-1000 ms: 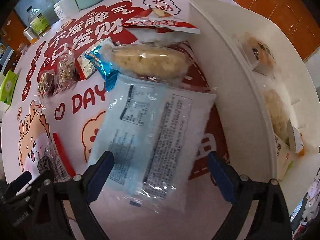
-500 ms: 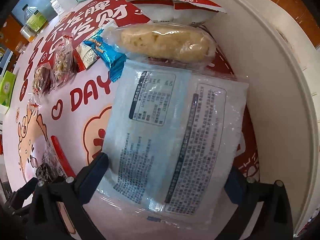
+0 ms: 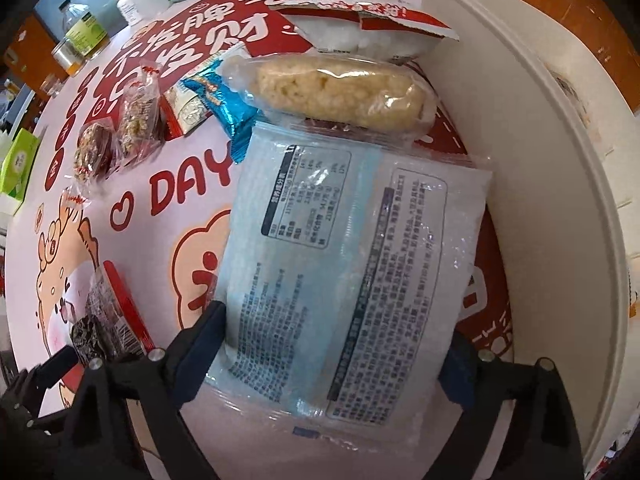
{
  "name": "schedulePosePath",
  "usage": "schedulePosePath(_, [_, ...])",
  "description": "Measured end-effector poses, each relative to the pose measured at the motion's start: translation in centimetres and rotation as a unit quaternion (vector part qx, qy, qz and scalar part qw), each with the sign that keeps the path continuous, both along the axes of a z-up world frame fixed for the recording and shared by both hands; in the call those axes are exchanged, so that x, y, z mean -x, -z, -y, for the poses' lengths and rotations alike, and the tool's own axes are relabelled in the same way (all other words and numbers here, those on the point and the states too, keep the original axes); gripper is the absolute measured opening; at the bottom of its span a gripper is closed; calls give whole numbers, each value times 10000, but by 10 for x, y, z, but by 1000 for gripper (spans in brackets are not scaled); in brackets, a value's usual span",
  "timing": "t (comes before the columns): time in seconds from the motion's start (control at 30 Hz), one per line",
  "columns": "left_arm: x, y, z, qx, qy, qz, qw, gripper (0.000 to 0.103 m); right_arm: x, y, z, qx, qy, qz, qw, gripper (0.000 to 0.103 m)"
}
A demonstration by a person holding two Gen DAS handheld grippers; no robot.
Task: Organize snacks
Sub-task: 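Grasp the clear printed bag with right tool while left tool grasps the dark red-striped bag, then carry both bags over the white tray and open both tools to drop them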
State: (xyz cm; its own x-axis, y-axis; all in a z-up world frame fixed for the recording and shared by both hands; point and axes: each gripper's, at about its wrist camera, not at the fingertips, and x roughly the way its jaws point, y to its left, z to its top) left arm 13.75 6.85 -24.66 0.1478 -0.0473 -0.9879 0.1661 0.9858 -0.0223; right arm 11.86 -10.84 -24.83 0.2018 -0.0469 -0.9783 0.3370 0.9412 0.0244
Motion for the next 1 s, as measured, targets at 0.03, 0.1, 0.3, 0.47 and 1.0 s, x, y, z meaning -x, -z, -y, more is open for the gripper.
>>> schedulePosePath(0.03, [0,0,1,93,27,-61,9999,46,0,-2,1,-20,-20,-8,10000,92])
schedulePosePath(0.1, [2,-1,2,219,51,-75,9997,45,4,-5,-2,-55,-85,10,9999,91])
schedulePosePath(0.3, [8,-9,0,606,-63,-132,9981,42,13,-16,-9,-317,-332,168,9988,79])
schedulePosePath(0.47, [18,-31,-3,634,-12,217,9978,42,21,-37,-10,-194,-488,558,9971,69])
schedulePosePath(1.0, [35,-135,18,1006,128,1250,9870,42,53,-127,10,487,-771,2050,9745,66])
